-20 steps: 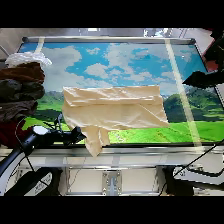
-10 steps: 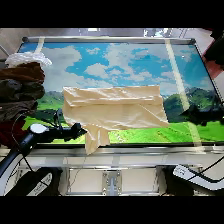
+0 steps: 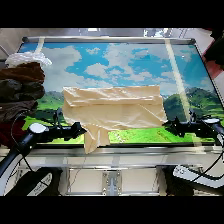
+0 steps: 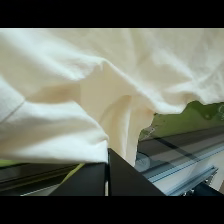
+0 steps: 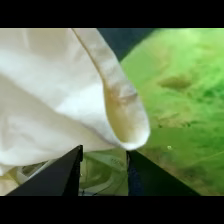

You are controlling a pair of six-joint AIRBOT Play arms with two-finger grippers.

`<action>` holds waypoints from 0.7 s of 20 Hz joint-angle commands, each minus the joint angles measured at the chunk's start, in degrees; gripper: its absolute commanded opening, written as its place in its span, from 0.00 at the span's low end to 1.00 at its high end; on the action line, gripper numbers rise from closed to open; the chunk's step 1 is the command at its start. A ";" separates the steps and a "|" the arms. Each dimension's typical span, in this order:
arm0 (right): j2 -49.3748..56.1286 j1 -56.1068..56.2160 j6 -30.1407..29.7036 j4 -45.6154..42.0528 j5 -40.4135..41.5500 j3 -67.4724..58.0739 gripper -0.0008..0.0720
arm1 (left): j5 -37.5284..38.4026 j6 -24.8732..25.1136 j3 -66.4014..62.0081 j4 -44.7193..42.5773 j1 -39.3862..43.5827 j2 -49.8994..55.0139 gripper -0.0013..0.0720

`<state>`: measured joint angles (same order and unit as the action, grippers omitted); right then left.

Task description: Fold the shirts.

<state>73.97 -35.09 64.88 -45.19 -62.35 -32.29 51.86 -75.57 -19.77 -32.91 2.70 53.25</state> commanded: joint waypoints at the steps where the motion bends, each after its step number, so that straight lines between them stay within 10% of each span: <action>1: 0.79 2.27 -0.55 3.78 6.14 0.59 0.34 | -0.02 0.02 -0.04 -0.04 0.00 -0.04 0.03; 4: 0.66 2.27 -1.40 5.05 5.88 -0.87 0.04 | -0.02 0.24 -0.09 -0.02 0.00 -0.20 0.03; 14: -16.79 2.36 -2.32 1.77 -10.60 -11.21 0.03 | 17.53 -4.31 -12.28 -12.57 -12.07 -17.14 0.03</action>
<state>63.26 -32.82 61.47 -40.97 -67.59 -41.89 63.96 -77.47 -29.06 -42.28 -6.48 41.45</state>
